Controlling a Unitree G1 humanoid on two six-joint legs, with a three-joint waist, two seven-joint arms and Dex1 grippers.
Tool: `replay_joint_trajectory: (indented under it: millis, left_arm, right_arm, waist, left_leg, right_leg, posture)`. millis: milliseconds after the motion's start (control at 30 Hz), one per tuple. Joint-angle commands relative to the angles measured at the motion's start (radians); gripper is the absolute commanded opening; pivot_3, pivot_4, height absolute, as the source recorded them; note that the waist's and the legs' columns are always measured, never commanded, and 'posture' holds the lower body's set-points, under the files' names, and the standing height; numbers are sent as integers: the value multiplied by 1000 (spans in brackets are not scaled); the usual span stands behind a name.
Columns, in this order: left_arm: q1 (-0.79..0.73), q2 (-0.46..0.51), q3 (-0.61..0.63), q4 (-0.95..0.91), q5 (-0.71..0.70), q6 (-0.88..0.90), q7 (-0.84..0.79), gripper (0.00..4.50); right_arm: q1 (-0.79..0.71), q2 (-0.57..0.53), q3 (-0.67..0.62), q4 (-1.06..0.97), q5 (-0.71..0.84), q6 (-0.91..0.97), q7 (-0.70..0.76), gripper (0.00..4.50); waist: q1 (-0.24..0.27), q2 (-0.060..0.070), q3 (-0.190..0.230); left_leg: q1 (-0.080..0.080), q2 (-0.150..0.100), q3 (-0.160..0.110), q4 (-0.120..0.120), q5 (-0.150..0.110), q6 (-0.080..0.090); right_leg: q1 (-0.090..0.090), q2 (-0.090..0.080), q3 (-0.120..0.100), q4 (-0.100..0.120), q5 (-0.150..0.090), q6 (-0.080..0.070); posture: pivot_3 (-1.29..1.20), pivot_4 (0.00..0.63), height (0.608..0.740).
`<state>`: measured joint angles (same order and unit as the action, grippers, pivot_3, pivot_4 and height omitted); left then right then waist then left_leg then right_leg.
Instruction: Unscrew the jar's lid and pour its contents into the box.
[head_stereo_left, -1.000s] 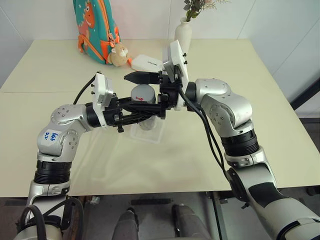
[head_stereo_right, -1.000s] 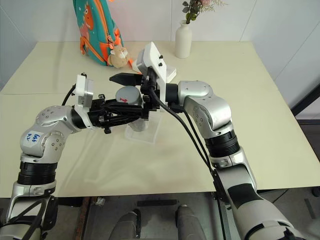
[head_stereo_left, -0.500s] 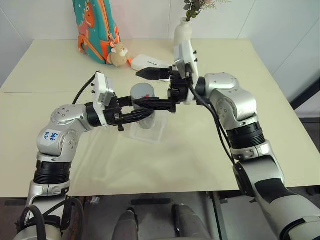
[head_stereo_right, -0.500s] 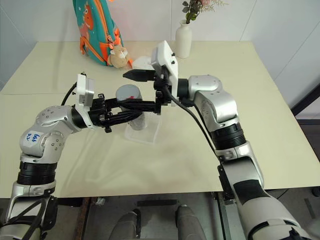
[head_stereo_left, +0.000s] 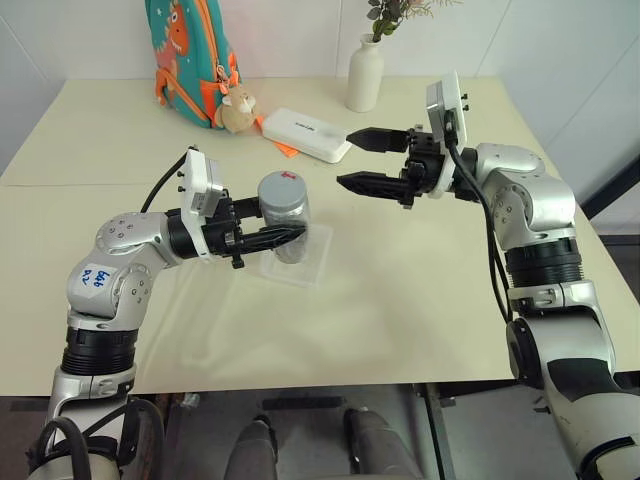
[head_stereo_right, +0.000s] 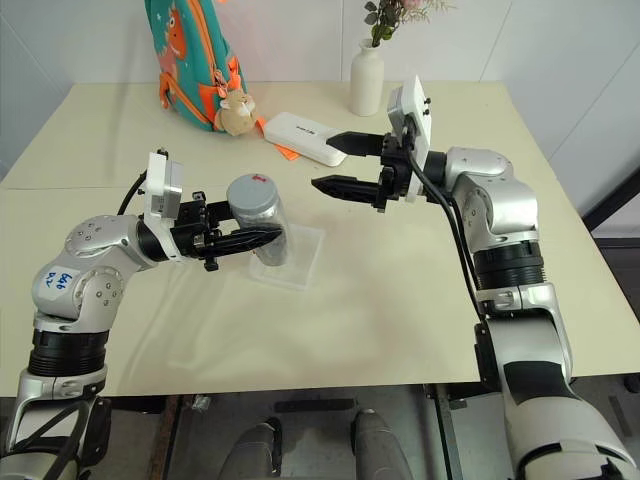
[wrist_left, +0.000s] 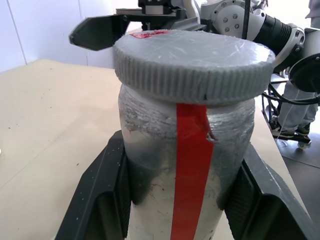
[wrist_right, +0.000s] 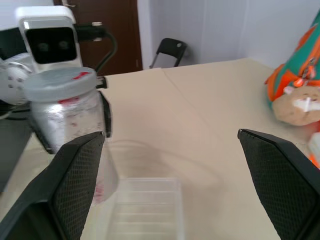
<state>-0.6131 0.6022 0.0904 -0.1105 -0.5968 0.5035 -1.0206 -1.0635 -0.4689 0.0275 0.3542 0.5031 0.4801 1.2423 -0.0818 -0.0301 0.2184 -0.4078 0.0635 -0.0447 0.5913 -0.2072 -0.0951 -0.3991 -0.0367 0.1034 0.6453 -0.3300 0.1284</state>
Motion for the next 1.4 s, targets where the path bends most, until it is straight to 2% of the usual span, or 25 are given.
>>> replay_joint_trajectory:
  millis: [33,267,533,733,1400]
  left_arm:
    - [-3,7,13,-30,-16,-5,-2,1951]
    - [-2,1,10,-33,-17,7,11,1951]
    - [-3,-7,8,-34,-18,14,18,1951]
    - [-7,-9,7,-30,-18,14,17,1951]
    - [19,1,14,-42,-15,7,10,1951]
  right_arm:
    - [-24,22,-49,-120,93,82,-17,4485]
    - [-8,171,-7,-297,127,203,-218,4485]
    - [9,200,126,-346,16,134,-235,4485]
    - [-9,237,127,-318,-7,102,-261,4485]
    - [-8,138,80,-194,-12,3,-111,4485]
  waist:
    - [0,0,0]
    - [-1,0,0]
    - [5,0,0]
    - [1,0,0]
    - [1,0,0]
  left_leg:
    - [0,0,0,0,0,0]
    - [0,0,0,1,0,0]
    - [0,0,0,1,0,0]
    - [0,0,0,1,0,0]
    - [0,0,0,1,0,0]
  right_leg:
    - [0,0,0,0,0,0]
    - [0,0,0,1,0,0]
    - [0,0,0,1,0,0]
    - [-1,0,0,1,0,0]
    - [-1,0,0,1,0,0]
  posture:
    - [0,150,740]
    - [0,150,740]
    - [0,150,740]
    - [0,150,740]
    - [0,150,740]
